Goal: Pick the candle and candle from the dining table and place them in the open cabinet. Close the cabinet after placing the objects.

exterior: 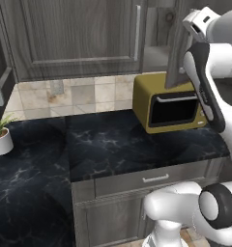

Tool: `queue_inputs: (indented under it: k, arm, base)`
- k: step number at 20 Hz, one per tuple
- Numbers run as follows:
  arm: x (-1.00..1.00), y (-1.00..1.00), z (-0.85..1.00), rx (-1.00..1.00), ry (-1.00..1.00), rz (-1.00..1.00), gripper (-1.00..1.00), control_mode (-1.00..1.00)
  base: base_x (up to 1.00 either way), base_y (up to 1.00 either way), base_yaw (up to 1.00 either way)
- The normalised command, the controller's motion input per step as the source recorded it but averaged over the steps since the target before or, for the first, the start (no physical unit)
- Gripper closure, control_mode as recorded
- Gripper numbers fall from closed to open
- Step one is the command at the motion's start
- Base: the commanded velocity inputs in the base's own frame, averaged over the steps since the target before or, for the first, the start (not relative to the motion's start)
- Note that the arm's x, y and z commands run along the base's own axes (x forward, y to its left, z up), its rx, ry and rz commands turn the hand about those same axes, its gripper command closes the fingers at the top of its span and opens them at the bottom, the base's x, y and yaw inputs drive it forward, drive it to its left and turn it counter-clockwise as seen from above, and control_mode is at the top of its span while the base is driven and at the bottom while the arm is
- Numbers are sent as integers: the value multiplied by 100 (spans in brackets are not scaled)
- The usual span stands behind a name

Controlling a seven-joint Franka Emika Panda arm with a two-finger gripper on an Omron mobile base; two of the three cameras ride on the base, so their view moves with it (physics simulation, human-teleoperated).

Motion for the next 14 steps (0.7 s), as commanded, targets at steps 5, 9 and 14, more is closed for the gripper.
queue_inputs:
  k: [5,9,14]
  arm:
    - [100,-8,-9,0,0,6,-100,-100]
    - [100,-16,-5,0,1,6,-100,-100]
    - [100,-24,0,0,2,7,-100,-100]
  base:
    - [0,0,0]
    - [0,0,0]
    - [0,0,0]
